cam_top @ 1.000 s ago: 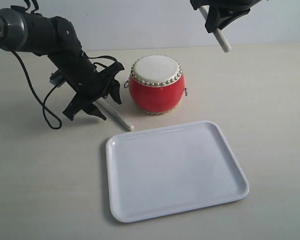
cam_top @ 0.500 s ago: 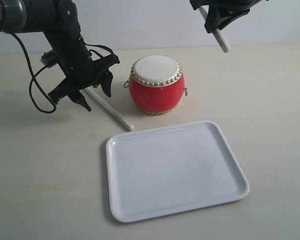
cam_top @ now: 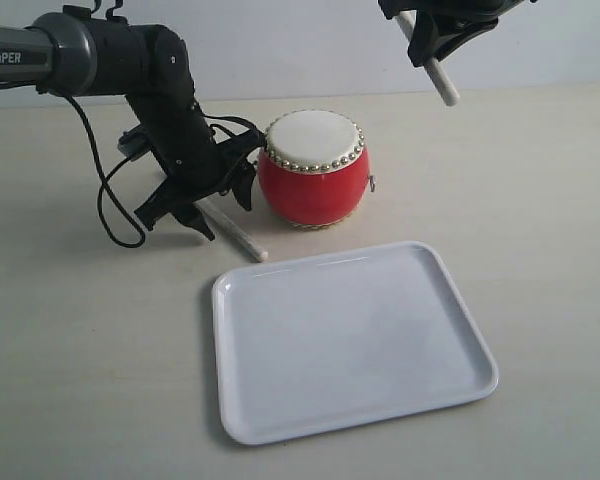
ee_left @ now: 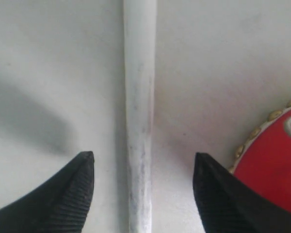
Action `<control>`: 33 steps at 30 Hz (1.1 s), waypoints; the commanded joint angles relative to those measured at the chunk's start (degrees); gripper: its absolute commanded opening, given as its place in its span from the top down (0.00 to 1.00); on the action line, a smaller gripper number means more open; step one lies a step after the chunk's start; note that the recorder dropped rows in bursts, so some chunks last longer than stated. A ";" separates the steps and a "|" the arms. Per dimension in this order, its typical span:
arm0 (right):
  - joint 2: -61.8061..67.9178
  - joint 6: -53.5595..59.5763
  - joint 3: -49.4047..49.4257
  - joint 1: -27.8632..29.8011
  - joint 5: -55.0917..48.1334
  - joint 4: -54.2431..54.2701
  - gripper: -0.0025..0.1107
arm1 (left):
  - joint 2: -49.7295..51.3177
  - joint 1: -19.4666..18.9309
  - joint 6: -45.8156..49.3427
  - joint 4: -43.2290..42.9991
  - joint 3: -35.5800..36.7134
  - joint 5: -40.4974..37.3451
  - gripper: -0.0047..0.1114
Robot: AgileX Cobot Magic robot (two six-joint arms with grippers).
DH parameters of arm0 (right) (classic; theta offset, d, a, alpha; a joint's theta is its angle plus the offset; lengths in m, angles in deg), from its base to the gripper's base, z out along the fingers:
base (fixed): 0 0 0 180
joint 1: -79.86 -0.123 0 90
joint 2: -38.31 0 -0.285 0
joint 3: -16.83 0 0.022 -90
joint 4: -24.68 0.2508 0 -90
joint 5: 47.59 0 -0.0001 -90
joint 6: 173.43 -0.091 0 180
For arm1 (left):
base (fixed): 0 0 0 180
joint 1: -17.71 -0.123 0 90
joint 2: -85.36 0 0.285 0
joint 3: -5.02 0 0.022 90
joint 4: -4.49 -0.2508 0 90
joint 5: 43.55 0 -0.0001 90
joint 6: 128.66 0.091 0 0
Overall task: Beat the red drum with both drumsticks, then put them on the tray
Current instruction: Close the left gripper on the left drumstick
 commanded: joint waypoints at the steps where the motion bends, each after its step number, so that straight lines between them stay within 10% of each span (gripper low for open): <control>1: -0.07 0.08 -0.57 0.30 0.16 0.31 0.98 | 1.32 -0.03 -0.28 1.44 -0.65 1.05 0.46; 33: -0.07 0.08 -0.57 0.30 0.16 0.84 0.98 | 1.34 -0.03 -0.05 -0.08 -0.23 -3.42 0.46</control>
